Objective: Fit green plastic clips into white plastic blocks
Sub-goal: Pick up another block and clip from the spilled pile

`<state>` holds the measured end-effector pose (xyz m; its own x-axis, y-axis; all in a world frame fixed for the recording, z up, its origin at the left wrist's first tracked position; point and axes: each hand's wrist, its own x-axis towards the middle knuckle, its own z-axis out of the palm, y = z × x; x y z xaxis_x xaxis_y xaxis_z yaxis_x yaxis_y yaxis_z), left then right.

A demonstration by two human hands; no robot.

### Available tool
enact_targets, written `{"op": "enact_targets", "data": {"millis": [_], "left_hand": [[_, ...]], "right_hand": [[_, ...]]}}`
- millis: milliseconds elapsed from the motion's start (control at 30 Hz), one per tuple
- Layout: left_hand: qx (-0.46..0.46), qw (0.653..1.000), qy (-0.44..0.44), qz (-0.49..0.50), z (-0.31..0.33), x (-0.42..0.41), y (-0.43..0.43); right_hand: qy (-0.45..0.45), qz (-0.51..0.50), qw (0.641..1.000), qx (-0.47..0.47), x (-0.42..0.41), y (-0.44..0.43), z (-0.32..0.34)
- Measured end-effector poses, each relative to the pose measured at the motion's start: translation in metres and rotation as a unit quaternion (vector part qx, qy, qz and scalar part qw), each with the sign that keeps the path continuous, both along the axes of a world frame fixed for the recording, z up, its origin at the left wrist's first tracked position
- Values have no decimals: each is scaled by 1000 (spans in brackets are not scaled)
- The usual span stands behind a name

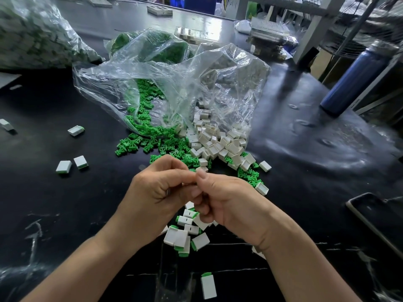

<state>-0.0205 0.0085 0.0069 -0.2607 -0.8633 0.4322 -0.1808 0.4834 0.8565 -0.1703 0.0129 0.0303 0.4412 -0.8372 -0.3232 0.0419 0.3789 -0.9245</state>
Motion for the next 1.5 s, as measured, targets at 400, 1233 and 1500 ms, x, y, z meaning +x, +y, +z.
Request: {"op": "enact_targets", "data": {"millis": [400, 1233, 1500], "left_hand": [[-42, 999, -2, 15, 1, -4, 0], [165, 981, 104, 1, 6, 1, 1], [193, 975, 106, -9, 10, 2, 3]], "right_hand": [[11, -14, 1000, -22, 5, 4, 0], [-56, 3, 998, 29, -1, -3, 1], [-21, 9, 1000, 4, -1, -3, 3]]}}
